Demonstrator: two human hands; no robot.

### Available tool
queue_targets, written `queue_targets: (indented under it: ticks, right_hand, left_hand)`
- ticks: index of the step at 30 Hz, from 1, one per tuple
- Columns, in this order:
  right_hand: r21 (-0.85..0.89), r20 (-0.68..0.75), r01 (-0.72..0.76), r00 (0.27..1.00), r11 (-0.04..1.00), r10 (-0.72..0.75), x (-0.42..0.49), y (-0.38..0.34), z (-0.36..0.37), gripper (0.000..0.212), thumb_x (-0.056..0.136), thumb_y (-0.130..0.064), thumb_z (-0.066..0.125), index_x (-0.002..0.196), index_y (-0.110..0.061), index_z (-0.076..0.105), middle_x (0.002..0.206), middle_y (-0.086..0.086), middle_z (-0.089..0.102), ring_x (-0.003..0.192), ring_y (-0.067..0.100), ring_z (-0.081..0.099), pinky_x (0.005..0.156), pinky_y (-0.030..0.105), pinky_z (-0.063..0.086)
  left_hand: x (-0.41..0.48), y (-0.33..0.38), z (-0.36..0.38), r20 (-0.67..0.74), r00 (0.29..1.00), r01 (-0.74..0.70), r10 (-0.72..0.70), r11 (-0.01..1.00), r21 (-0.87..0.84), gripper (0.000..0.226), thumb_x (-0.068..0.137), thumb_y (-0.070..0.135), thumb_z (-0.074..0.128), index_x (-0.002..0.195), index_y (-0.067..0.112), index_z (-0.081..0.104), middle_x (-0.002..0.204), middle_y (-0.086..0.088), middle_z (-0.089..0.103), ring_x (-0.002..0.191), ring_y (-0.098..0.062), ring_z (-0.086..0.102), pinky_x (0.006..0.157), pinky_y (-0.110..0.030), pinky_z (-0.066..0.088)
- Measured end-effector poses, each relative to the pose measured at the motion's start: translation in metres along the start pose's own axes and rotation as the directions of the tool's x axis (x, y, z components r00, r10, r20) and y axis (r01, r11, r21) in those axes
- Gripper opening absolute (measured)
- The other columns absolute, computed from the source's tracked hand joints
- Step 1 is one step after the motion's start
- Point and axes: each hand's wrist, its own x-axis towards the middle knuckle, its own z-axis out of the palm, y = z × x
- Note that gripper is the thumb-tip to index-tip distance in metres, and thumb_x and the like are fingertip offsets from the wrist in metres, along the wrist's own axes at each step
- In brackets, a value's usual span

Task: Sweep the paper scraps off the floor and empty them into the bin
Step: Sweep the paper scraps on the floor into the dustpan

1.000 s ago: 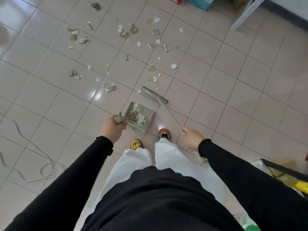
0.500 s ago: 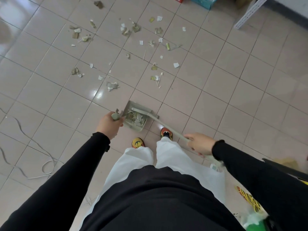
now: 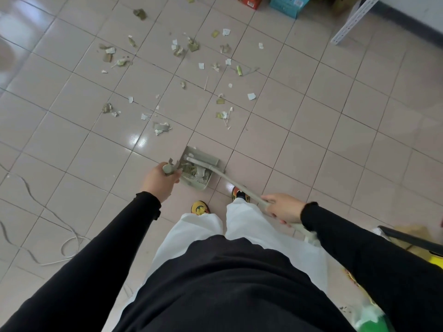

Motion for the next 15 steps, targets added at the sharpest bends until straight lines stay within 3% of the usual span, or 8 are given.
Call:
queue_targets:
  ticks: [4, 8, 15]
  right_hand:
    - [0.1, -0.043, -0.003, 0.999, 0.995, 0.007, -0.017, 0.025, 0.004, 0.058, 0.097, -0.014, 0.042, 0.151, -0.032, 0.035, 0.078, 0.004, 0.052, 0.046, 0.011, 0.042, 0.042, 0.024, 0.041]
    - [0.173, -0.151, 0.021, 0.988, 0.985, 0.005, 0.0, 0.015, -0.006, 0.057, 0.097, -0.012, 0.041, 0.151, -0.028, 0.037, 0.078, 0.003, 0.055, 0.047, 0.013, 0.044, 0.042, 0.026, 0.042]
    - [0.184, -0.176, 0.063, 0.984, 0.981, -0.03, 0.016, 0.004, -0.026, 0.056, 0.098, -0.012, 0.04, 0.152, -0.026, 0.034, 0.082, -0.006, 0.054, 0.051, 0.016, 0.047, 0.044, 0.027, 0.042]
  left_hand:
    - [0.004, 0.002, -0.002, 0.019, 1.0, -0.012, 0.013, 1.0, -0.012, 0.018, 0.098, 0.027, 0.06, 0.107, 0.012, 0.063, 0.099, -0.015, 0.074, 0.056, -0.017, 0.047, 0.052, -0.026, 0.041]
    - [0.008, 0.014, 0.0, 0.025, 0.999, -0.022, 0.021, 0.999, 0.029, 0.019, 0.098, 0.027, 0.059, 0.105, 0.01, 0.063, 0.095, -0.012, 0.075, 0.056, -0.019, 0.048, 0.054, -0.028, 0.042]
    - [-0.01, 0.011, -0.012, -0.04, 0.999, 0.011, -0.014, 0.997, -0.077, 0.016, 0.099, 0.024, 0.059, 0.11, 0.012, 0.064, 0.09, -0.013, 0.075, 0.05, -0.016, 0.043, 0.047, -0.025, 0.038]
